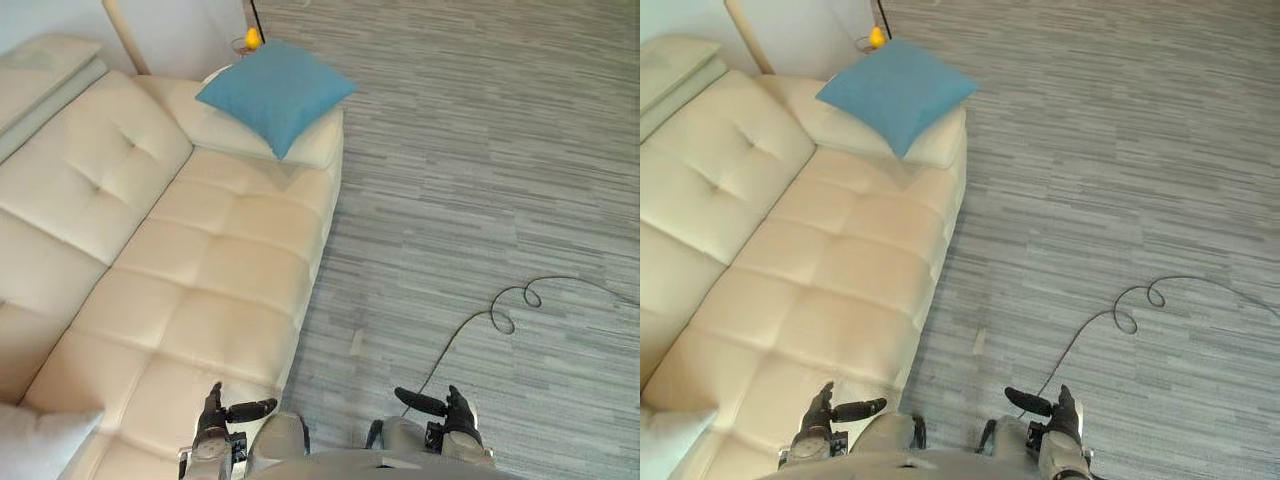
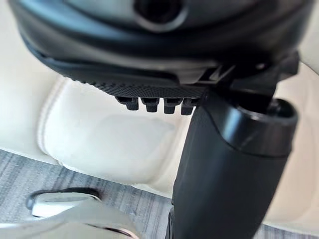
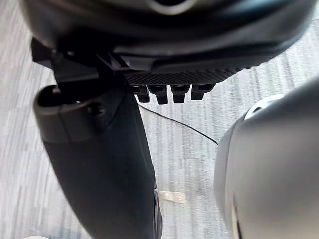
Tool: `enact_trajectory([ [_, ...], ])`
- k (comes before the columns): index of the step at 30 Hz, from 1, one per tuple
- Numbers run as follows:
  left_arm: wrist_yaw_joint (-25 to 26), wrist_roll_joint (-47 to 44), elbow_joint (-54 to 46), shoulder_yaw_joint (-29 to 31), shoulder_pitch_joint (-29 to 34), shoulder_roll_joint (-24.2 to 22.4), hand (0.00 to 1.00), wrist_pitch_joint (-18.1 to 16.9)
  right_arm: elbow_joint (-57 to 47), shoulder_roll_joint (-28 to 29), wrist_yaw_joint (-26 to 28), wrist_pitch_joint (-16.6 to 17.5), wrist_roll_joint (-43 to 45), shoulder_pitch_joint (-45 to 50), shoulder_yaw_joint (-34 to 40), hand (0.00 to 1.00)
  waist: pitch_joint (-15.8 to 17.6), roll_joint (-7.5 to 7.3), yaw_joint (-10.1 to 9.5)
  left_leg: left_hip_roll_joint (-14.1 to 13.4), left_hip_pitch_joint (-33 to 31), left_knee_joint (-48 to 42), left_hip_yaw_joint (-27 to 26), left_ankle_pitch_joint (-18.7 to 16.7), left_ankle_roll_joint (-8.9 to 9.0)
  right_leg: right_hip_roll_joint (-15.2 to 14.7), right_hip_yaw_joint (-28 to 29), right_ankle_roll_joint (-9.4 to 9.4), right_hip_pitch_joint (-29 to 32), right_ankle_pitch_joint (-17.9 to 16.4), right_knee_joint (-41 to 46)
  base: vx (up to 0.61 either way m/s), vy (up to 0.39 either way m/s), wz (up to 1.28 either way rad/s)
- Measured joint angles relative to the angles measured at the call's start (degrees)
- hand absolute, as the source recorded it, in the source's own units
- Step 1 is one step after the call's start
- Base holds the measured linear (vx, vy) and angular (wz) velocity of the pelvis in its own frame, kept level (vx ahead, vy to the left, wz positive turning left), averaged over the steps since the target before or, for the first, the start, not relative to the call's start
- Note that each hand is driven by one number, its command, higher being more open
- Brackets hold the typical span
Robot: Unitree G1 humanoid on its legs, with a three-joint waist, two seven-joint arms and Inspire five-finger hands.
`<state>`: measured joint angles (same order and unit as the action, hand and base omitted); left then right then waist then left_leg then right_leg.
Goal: Pick up cushions and gather them together orderly.
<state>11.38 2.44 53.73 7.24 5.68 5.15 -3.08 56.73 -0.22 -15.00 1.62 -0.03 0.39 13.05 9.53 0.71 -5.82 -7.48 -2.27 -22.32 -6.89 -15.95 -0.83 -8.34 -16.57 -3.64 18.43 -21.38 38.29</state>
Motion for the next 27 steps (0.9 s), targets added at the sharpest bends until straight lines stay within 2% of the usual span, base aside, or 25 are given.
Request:
enact_trajectory([
  [2,-0.08,0.0,0.05,-0.22,-0.04,0.59,1.0,-0.03,0.11,-0.21,-0.01,0.12,-0.01,-0.04,-0.89,1.0,-0.15,-0.96,0.17,-0.28,1.68,0.64,0.07,-0.36,2.09,-0.5,0.01,0.06,0.87,7.36,-10.07,0.49,-0.24,0.07],
  [3,-0.12,0.22,1.38,-0.15,-0.39,1.2,1.0,-0.03,0.67,-0.68,0.15,0.12,-0.04,0.34,-0.89,1.0,-0.23,-1.12,0.13,-1.19,3.13,0.28,2.09,-1.52,4.34,0.0,0.02,4.8,0.22,15.85,-10.9,0.48,-0.29,-0.1],
  [5,-0.27,0.55,2.66,0.09,-0.27,-0.03,1.0,0.01,1.04,-2.0,0.16,0.44,-0.32,-0.28,-0.87,1.0,-0.54,0.79,-0.02,-3.22,2.21,-2.88,4.96,-0.61,5.28,2.61,-0.01,5.94,-0.11,13.02,-10.75,0.48,-0.343,-0.22],
  [6,-0.29,0.56,2.83,0.24,-0.47,-0.44,1.0,0.07,1.08,-2.64,0.16,0.43,-0.39,-0.56,-0.69,1.0,0.12,2.06,0.28,-4.46,0.64,-7.43,6.61,0.02,6.07,3.82,-0.76,6.5,-1.42,12.34,-11.32,0.37,-0.283,-0.04],
  [7,-0.35,0.55,2.81,0.81,-0.48,-0.93,1.0,0.07,1.46,-3.05,0.0,0.19,-0.38,-0.45,-0.55,1.0,0.83,3.0,0.49,-5.24,-2.32,-14.87,8.88,2.5,5.49,5.14,-1.31,7.07,-3.6,11.35,-12.21,0.34,-0.243,0.09],
  [8,-0.35,0.51,2.79,1.52,-0.39,-1.13,1.0,0.12,1.55,-2.91,-0.07,-0.14,-0.34,0.41,-0.69,1.0,1.48,3.21,0.41,-5.59,-5.91,-24.78,11.23,8.46,4.66,6.31,-1.69,7.71,-7.31,10.47,-14.22,0.33,-0.23,0.06],
  [9,-0.38,0.43,2.7,1.55,-0.23,-1.22,1.0,0.02,1.57,-2.94,-0.02,-0.23,-0.26,0.8,-0.71,1.0,1.9,2.75,0.2,-5.69,-7.41,-28.76,11.55,7.69,4.91,6.83,-1.68,8.0,-9.04,10.11,-15.19,0.31,-0.21,0.05],
  [10,-0.4,0.29,2.27,2.54,-0.27,-1.24,1.0,-0.2,1.57,-2.7,-0.29,-0.37,-0.15,1.16,-0.69,1.0,2.2,2.44,0.02,-5.38,-10.83,-34.67,11.37,4.42,4.99,7.54,-1.67,8.3,-12.4,9.55,-17.2,0.28,-0.192,-0.02],
  [11,-0.63,0.32,1.05,2.64,-0.26,-1.1,1.0,-0.58,1.64,-2.32,-0.46,-0.36,0.08,1.07,-0.58,1.0,2.46,1.78,-0.12,-4.43,-13.44,-34.8,10.07,2.21,5.03,8.03,-1.6,8.28,-15.23,9.53,-19.69,0.26,-0.178,-0.02],
  [12,-0.65,0.33,0.78,2.64,-0.25,-1.03,1.0,-0.66,1.63,-2.21,-0.46,-0.35,0.08,0.99,-0.59,1.0,2.47,1.63,-0.13,-3.99,-14.27,-33.94,9.47,1.7,4.9,8.15,-1.53,8.27,-16.04,9.53,-20.44,0.3,-0.152,-0.04],
  [14,-0.67,0.39,-0.66,2.67,-0.35,-1.09,1.0,-0.72,1.62,-2.13,-0.47,-0.33,0.11,-0.03,-0.55,1.0,2.63,1.21,-0.27,-0.45,-17.9,-21.28,6.9,0.77,4.66,8.57,-0.89,8.15,-19.35,9.5,-24.33,0.25,-0.07,-0.11],
  [16,-0.65,0.39,-0.78,2.69,-0.46,-1.1,1.0,-0.73,1.63,-2.04,-0.53,-0.34,0.12,-0.57,-0.53,1.0,2.74,0.98,-0.48,1.9,-18.63,-9.75,6.59,2.18,4.51,8.56,-0.37,7.96,-20.72,9.48,-26.4,0.27,0.024,-0.17],
  [17,-0.63,0.39,-0.78,2.69,-0.51,-1.12,1.0,-0.77,1.69,-1.97,-0.54,-0.34,0.12,-0.84,-0.57,1.0,2.92,0.75,-0.85,4.13,-18.65,4.37,6.14,7.2,4.58,8.61,0.25,7.29,-23.02,9.26,-29.02,0.33,0.062,-0.17],
  [18,-0.61,0.39,-0.72,2.69,-0.48,-1.19,1.0,-0.83,1.71,-1.95,-0.55,-0.34,0.13,-0.76,-0.55,1.0,2.91,0.77,-1.11,4.45,-18.57,7.44,5.86,8.73,4.6,8.72,0.54,6.98,-23.77,9.16,-29.73,0.38,0.095,-0.3],
  [19,-0.54,0.39,-0.59,2.69,-0.35,-1.37,1.0,-0.89,2.28,-1.97,-0.58,-0.34,0.13,-0.73,-0.54,1.0,2.89,0.8,-2.18,4.77,-18.1,12.19,5.57,13.08,4.66,9.12,1.56,5.94,-25.71,8.71,-31.23,0.54,0.131,-0.45],
  [20,-0.54,0.42,-0.56,2.76,-0.33,-1.02,1.0,-0.78,2.99,-1.37,-0.57,-0.44,0.11,-0.72,-0.51,1.0,2.42,0.01,-3.28,5.11,-17.25,11.51,5.08,18.77,3.17,8.7,3.04,4.33,-27.9,7.77,-32.52,0.56,0.13,-0.45],
  [21,-0.53,0.42,-0.55,2.79,-0.3,-1.03,1.0,-0.79,3.06,-1.13,-0.56,-0.44,0.11,-0.76,-0.52,1.0,2.24,-0.51,-3.3,5.31,-17.54,10.66,4.73,19.52,2.21,8.34,3.26,3.77,-28.13,7.38,-32.51,0.59,0.121,-0.31],
  [22,-0.4,0.45,-0.57,3.06,-0.36,-0.82,1.0,-0.84,3.04,-0.66,-0.55,-0.42,0.04,-0.76,-0.38,1.0,1.97,-1.42,-3.29,5.71,-18.51,7.75,4.31,19.44,1.08,7.55,3.53,2.87,-28.53,6.83,-32.15,0.38,0.078,-0.09],
  [24,-0.53,0.53,-0.51,3.1,-0.51,-0.25,1.0,-0.81,3.06,-0.12,-0.52,-0.44,0.02,-0.7,0.06,1.0,1.64,-2.64,-3.37,6.76,-18.81,2.61,3.32,14.62,-0.15,5.42,4.92,1.49,-27.61,6.01,-26.8,0.42,0.12,-0.09],
  [25,-0.66,0.61,0.17,2.55,-0.5,0.07,1.0,-0.62,3.1,-0.07,-0.15,-0.44,-0.17,-0.57,0.95,1.0,1.44,-2.71,-3.15,7.57,-17.06,0.01,2.82,10.55,-1.1,3.29,6.07,-0.4,-23.54,5.04,-12.86,0.57,0.181,0.0],
  [27,-0.82,1.21,0.83,1.49,-0.66,0.96,1.0,-0.42,3.15,-0.02,0.29,-0.42,-0.46,-0.1,1.05,1.0,1.26,-3.44,-2.23,9.69,-13.13,-1.02,3.64,6.64,-2.34,-1.55,5.9,-6.12,-15.56,7.6,9.56,0.53,0.139,0.28],
])
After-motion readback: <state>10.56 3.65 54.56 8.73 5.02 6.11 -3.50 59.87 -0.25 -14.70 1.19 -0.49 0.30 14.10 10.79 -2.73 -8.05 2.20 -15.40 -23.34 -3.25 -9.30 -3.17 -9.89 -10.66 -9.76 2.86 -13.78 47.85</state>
